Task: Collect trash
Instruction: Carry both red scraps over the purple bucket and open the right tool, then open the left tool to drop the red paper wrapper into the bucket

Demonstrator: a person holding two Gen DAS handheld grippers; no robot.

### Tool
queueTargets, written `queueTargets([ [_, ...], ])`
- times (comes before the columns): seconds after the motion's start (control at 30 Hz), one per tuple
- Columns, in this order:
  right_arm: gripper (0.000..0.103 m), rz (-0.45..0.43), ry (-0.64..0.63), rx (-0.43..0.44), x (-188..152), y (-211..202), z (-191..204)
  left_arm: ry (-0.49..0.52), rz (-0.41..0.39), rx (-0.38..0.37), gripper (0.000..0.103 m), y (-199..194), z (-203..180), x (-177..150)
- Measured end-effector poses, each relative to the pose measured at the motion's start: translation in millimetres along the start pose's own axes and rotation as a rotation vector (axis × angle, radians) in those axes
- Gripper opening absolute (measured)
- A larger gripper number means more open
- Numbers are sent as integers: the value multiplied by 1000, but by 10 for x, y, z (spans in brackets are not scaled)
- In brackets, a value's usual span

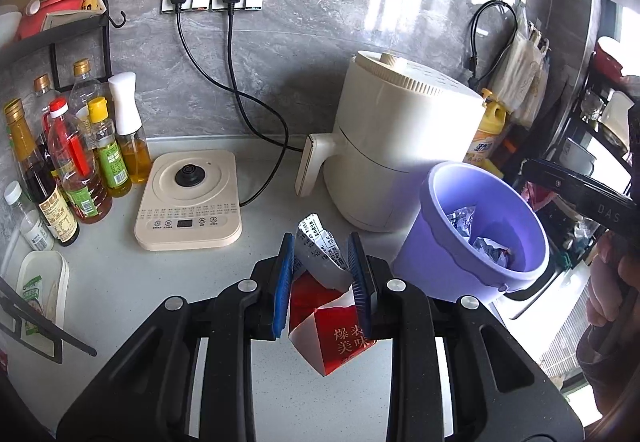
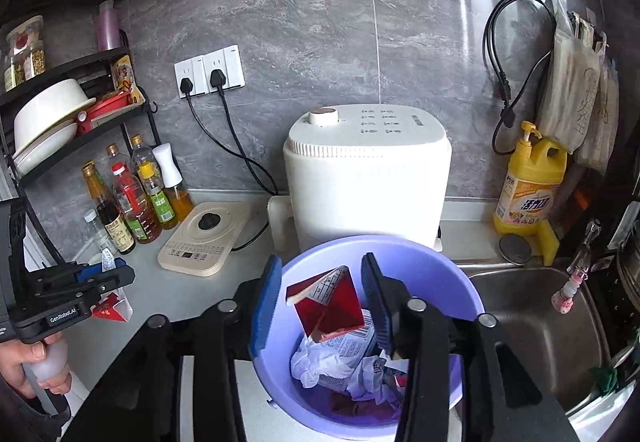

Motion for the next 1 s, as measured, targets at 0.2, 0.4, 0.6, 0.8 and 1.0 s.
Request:
queueTargets([
  [0.2, 78, 5, 65, -33, -19, -160, -475, 26, -22, -39, 26, 34, -286, 184],
  [0.4, 78, 21, 126, -71, -165, -327, -875, 72, -46, -96, 26, 117, -663, 390],
  [0.6, 77, 19, 172, -115, -267, -499, -1200, 136, -63, -163, 26, 238, -1116, 592],
  [0.8, 77, 18, 206, -150, -346, -642, -1476, 197, -72, -221, 26, 373, -1571, 760],
  [1.0, 76, 21, 231, -160, -442, -799, -1680, 235, -64, -252, 27, 549, -1959, 827],
])
Point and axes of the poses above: each gripper's, at about its wrist camera, not at the fingertips, and y roughly the way its jaws point, z to its left, x to its top, the point moved 9 cm from there along y, roughly the way its jaws point, and after that the axes turned 9 degrees about y, right-handed, at the moved point
